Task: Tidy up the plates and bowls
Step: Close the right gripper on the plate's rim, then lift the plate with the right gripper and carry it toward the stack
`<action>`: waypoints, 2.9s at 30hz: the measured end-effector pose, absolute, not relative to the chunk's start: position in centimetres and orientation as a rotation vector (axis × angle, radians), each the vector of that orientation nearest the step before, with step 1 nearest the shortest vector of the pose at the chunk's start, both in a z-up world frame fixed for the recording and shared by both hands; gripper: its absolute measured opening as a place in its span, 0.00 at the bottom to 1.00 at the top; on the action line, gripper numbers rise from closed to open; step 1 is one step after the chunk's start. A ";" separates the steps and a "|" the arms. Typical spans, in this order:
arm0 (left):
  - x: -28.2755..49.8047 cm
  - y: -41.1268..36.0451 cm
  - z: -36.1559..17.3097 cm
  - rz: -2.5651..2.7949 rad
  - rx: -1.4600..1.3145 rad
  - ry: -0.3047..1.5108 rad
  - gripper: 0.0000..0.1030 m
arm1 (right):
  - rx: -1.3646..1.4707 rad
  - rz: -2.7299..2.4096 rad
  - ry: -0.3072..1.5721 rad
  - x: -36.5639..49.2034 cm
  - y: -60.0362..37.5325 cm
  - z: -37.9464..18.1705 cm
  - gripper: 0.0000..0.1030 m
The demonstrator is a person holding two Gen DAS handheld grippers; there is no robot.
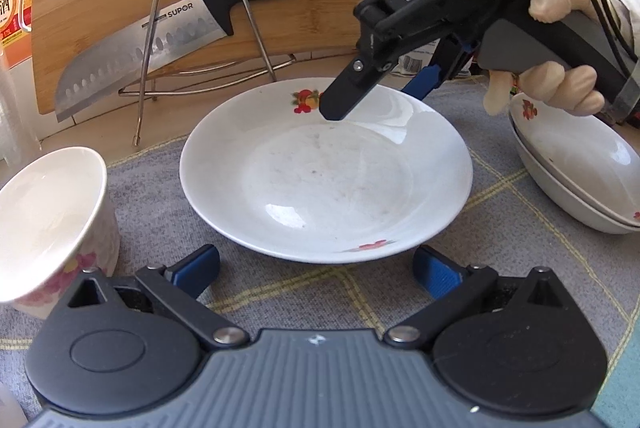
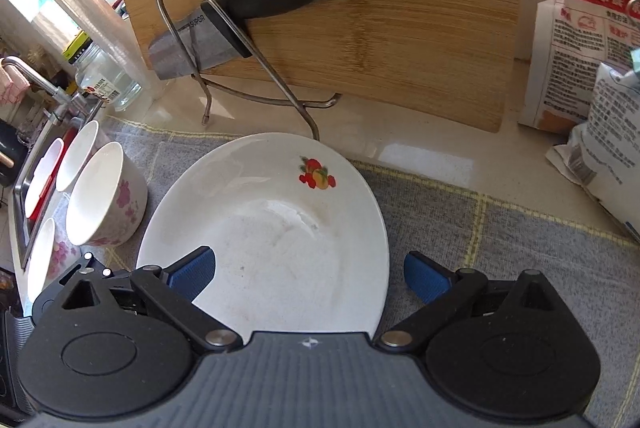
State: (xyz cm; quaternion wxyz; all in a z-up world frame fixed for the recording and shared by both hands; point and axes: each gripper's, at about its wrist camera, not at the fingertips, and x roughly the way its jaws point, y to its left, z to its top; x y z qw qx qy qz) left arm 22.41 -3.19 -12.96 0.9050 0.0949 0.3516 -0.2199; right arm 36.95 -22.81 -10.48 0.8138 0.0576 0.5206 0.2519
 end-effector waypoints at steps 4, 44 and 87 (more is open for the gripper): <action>21.9 -3.0 -13.0 -0.457 0.197 0.720 1.00 | 0.119 0.570 1.110 37.8 -22.5 -10.6 0.98; 22.0 -2.7 -13.0 -0.528 0.235 0.654 1.00 | 0.124 0.745 1.121 40.4 -22.4 -10.8 0.90; 21.9 -2.5 -13.1 -0.601 0.230 0.673 0.99 | 0.107 0.759 1.123 39.4 -22.3 -10.6 0.95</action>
